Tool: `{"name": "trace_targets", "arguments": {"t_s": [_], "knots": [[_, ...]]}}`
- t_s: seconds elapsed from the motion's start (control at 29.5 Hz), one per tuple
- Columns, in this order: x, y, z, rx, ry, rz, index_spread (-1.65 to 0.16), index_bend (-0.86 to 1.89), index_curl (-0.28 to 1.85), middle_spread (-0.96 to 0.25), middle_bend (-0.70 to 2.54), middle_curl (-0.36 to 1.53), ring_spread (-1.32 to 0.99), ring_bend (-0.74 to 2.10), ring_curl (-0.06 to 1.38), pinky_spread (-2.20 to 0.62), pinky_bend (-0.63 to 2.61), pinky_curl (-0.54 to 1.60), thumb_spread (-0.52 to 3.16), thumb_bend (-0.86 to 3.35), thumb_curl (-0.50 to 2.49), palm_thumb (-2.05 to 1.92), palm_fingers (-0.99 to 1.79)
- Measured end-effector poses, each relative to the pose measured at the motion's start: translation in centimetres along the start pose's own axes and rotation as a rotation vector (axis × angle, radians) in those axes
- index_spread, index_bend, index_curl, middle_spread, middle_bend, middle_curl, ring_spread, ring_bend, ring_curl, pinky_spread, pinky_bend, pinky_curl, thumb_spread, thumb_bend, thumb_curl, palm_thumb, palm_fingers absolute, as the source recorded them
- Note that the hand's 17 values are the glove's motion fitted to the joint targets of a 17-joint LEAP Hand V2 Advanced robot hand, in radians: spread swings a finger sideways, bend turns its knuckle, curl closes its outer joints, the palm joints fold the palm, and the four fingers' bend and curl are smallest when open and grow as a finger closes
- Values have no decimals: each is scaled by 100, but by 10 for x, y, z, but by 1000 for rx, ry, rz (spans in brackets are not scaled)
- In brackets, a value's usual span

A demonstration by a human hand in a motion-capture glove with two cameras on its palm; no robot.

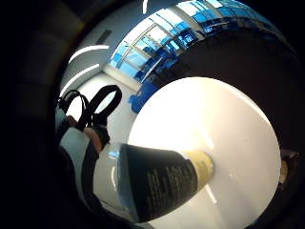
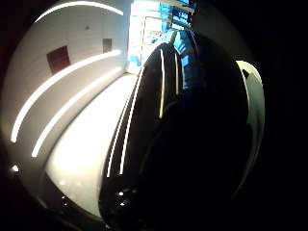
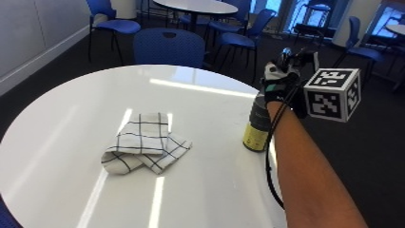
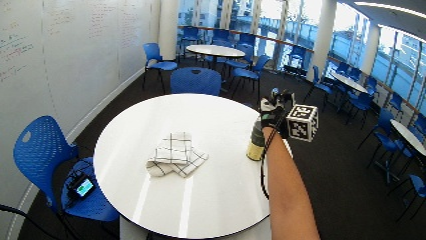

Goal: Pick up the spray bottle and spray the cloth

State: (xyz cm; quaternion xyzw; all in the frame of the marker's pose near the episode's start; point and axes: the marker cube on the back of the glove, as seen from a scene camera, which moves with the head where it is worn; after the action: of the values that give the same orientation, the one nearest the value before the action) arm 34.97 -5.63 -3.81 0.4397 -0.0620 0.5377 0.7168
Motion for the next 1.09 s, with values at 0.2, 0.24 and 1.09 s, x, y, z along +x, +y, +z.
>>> {"name": "trace_targets", "arguments": {"t_s": [0.2,0.24,1.09], "knots": [[-34,-6,3,35,-15,-43,-27,44,55,-21,57,51,-21,52,45,-15,32,28,57,-2,65,93,144],[-41,-7,3,40,-20,-49,-27,45,55,-21,57,51,-21,53,45,-16,33,29,56,-2,65,93,143],[-83,2,21,-6,-27,-130,-27,51,59,-22,64,53,-21,59,46,-22,36,35,41,-2,76,91,139]]}}
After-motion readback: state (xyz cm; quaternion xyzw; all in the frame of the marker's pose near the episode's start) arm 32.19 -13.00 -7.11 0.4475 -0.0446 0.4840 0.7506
